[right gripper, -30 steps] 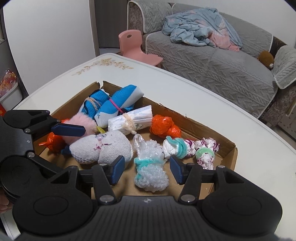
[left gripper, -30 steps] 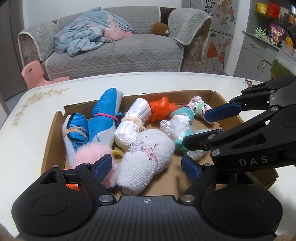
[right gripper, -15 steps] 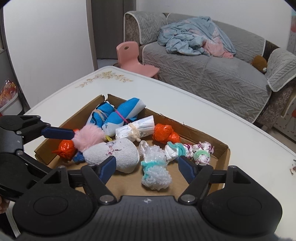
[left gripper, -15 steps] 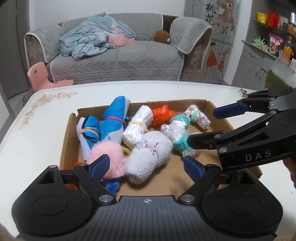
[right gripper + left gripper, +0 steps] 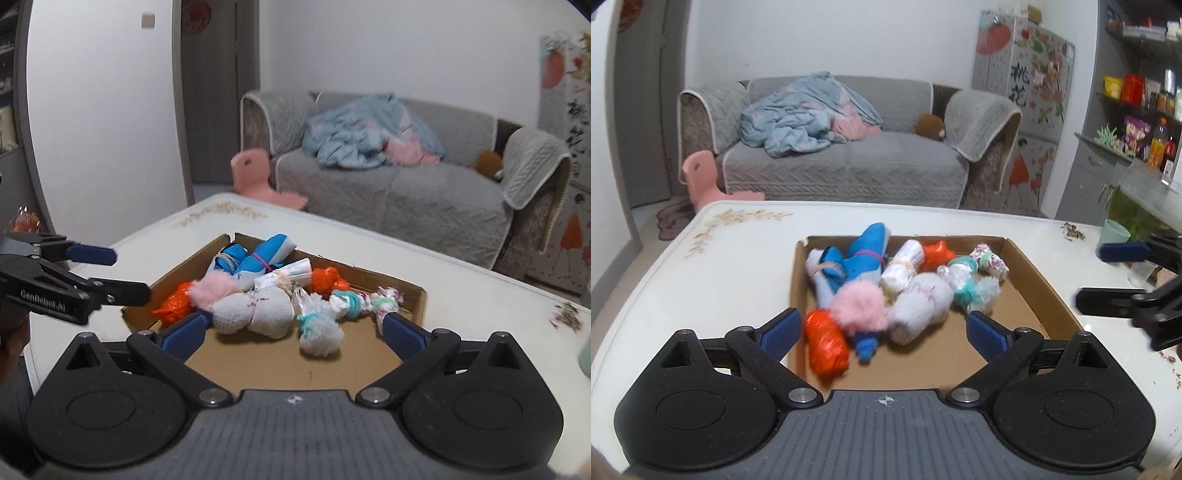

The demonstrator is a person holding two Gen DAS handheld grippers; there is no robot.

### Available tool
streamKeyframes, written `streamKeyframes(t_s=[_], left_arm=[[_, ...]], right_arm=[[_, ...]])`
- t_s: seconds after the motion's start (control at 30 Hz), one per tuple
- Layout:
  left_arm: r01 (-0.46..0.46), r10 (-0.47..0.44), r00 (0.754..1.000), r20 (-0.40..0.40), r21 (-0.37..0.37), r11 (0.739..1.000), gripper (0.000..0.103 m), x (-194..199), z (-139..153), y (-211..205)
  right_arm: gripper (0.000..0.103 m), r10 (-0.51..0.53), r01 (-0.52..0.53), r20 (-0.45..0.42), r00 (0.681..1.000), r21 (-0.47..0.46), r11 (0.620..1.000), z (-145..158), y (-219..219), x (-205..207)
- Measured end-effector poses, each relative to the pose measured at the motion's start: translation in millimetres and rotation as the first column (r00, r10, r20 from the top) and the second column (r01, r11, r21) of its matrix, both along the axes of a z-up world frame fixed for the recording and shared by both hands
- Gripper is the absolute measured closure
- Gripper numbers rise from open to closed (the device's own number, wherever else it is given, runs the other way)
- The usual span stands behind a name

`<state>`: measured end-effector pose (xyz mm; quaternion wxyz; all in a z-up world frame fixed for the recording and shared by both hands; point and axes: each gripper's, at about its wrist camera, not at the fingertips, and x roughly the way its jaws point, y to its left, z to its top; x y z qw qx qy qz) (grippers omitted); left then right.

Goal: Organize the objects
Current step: 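Open both tools to release the bundles and withdraw from the tray, then grasp the grey sock bundle with left tool while right grasps plastic-wrapped pastel bundle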

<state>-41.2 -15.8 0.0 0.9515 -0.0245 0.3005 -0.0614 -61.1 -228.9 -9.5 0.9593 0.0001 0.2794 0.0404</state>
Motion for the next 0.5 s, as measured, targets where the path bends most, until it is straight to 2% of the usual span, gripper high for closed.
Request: streamKeyframes(t_s=[0.13,0.27,0.4,0.5], left_arm=[[-0.004,0.004,1.000,-0.001,-0.019,1.000,0.004,-27.5,-13.1,8.9],[0.008,-0.009,0.999,0.037,0.014,1.000,0.003,-53.9,-28.8,9.0],[0.095,-0.098,0.992,0.080,0.040,0.995,0.003,-80.8,-51.8,4.8],[0.181,-0.192,0.977,0.094,0.108,0.977,0.003,-91.8,-67.9,-8.3]], right_arm=[[0.001,-0.031,0.031,0.006,1.000,0.026,0.999,-11.7,4.3,-31.1],[0.000,-0.047,0.044,0.033,0.998,0.074,0.996,-28.4,4.4,-59.4],[0.001,-0.059,0.061,-0.017,0.998,0.142,0.988,-53.0,-1.7,-68.6],[0.001,-0.081,0.090,-0.069,0.994,0.135,0.987,-73.3,-4.5,-67.3]])
